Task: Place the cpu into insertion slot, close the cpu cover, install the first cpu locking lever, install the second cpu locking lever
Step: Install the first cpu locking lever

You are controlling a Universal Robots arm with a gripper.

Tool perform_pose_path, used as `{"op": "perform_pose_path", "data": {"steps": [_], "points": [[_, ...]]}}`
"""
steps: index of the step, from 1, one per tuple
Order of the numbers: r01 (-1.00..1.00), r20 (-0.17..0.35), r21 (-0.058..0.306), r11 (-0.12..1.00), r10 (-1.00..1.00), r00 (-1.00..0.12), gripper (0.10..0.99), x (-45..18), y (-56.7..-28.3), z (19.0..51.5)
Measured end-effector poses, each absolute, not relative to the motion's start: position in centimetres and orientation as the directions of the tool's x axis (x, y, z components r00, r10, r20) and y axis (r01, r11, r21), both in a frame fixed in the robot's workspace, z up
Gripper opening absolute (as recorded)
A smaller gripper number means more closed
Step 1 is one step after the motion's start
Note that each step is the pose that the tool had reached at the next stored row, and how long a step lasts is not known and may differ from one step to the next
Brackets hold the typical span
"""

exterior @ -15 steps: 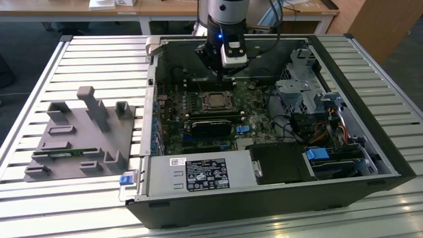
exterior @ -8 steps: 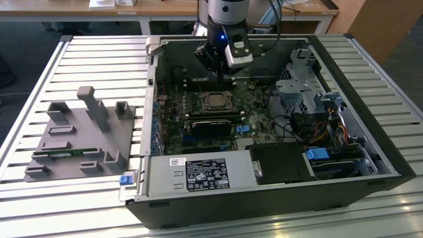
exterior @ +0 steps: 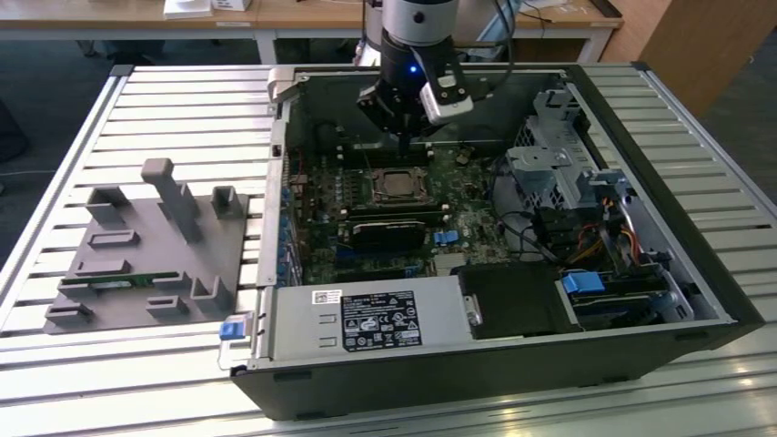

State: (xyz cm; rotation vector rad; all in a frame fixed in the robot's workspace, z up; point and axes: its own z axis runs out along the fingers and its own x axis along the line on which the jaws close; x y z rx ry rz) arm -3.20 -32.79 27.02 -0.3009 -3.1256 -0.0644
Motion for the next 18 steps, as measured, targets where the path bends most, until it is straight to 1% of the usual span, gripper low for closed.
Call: {"op": "perform_pose_path", "data": {"steps": [10,18], "points": [[0.044,0.005,0.041,0.998,0.044,-0.999,0.106,-3.20,-32.79,26.97],[-0.018,0.005,0.041,0.999,-0.018,-1.000,0.106,-3.20,-32.79,26.96]]}}
